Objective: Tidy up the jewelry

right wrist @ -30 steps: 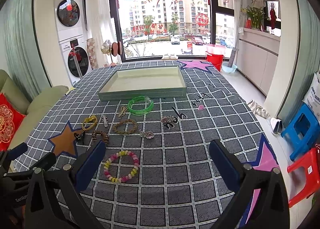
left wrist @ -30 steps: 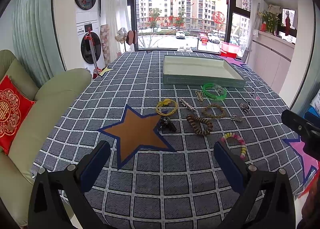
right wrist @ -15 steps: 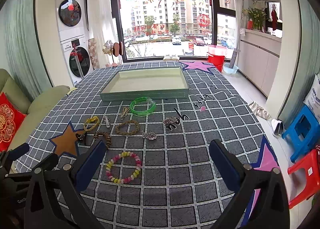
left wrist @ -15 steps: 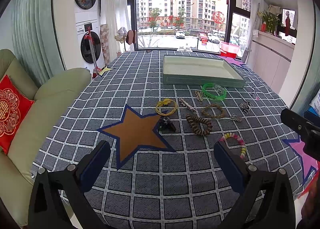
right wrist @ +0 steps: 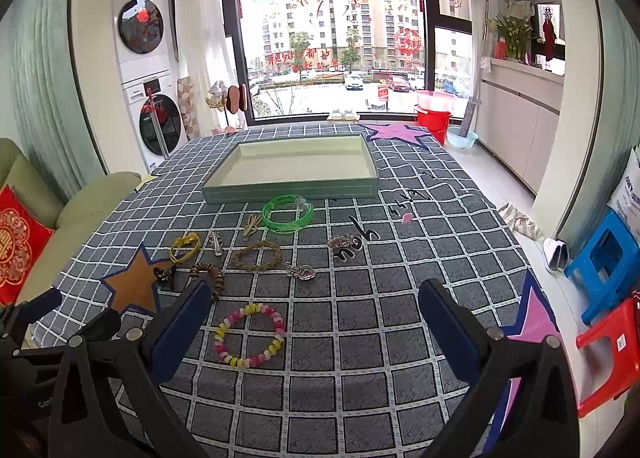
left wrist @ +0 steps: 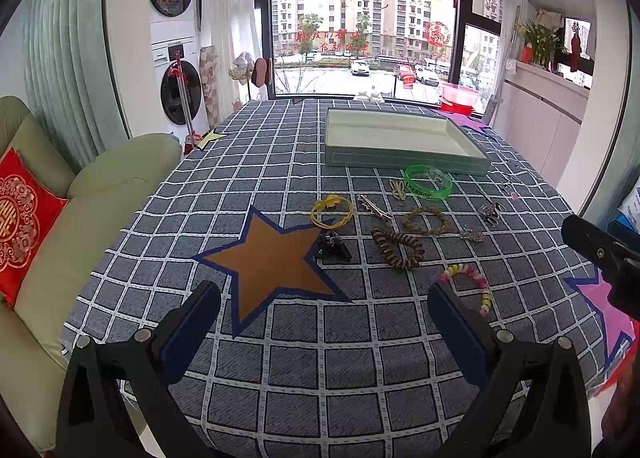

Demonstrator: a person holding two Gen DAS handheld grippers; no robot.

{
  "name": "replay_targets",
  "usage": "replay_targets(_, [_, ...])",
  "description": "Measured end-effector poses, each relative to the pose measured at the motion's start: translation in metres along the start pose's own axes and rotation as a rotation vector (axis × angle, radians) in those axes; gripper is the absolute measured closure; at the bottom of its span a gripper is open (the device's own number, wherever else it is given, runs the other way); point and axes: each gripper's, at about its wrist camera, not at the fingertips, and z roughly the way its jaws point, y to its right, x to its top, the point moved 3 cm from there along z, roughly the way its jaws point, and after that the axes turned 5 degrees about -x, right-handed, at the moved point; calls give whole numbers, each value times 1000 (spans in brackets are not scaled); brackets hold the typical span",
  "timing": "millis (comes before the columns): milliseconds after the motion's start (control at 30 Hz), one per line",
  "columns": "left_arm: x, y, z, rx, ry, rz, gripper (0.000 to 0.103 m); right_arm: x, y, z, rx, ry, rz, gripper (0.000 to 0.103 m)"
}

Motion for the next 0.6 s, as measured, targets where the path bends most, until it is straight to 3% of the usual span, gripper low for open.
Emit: replay_targets(600, [0, 1, 0, 1, -2, 0, 0, 0, -2, -1, 2, -1, 2, 0])
